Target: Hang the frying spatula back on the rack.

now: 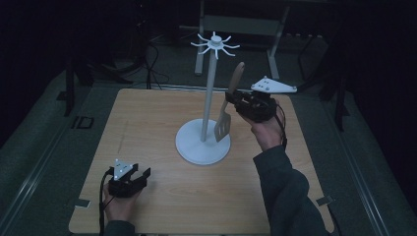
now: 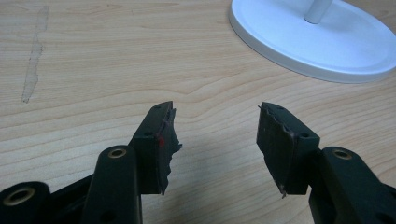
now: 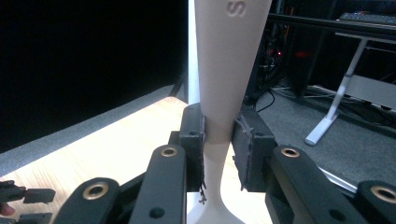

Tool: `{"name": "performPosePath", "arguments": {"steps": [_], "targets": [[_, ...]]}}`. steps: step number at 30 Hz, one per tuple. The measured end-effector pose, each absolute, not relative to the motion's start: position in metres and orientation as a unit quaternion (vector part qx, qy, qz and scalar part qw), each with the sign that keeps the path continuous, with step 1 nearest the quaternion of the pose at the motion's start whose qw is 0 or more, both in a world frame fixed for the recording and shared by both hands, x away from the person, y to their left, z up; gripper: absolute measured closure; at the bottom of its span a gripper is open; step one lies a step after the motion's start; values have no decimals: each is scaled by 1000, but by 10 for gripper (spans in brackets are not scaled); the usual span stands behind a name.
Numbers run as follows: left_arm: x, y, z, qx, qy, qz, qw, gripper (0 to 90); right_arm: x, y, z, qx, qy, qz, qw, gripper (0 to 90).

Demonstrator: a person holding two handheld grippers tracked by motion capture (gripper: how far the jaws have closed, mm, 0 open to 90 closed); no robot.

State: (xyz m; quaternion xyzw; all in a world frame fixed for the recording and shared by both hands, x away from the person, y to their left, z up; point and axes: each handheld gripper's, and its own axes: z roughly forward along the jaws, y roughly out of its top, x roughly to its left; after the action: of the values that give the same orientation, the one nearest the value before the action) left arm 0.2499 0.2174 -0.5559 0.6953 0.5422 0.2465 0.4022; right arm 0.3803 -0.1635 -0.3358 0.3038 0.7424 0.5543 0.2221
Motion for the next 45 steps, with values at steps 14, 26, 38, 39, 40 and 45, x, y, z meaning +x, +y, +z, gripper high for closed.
{"name": "performPosePath", "arguments": {"steps": [14, 26, 38, 39, 40, 45], "targets": [[250, 217, -556, 695, 543, 246, 402, 468, 384, -159, -322, 303, 748, 545, 227, 746], [250, 218, -556, 692, 544, 247, 405, 468, 390, -153, -318, 309, 751, 539, 225, 747], [249, 219, -555, 691, 544, 247, 406, 468, 396, -146, -315, 311, 752, 537, 221, 747], [249, 219, -555, 691, 544, 248, 406, 468, 396, -146, -314, 311, 753, 536, 221, 747], [249, 219, -555, 691, 544, 248, 406, 468, 397, -145, -314, 311, 753, 536, 221, 747], [250, 219, -555, 690, 545, 248, 407, 468, 398, -144, -315, 314, 753, 536, 218, 747]]}}
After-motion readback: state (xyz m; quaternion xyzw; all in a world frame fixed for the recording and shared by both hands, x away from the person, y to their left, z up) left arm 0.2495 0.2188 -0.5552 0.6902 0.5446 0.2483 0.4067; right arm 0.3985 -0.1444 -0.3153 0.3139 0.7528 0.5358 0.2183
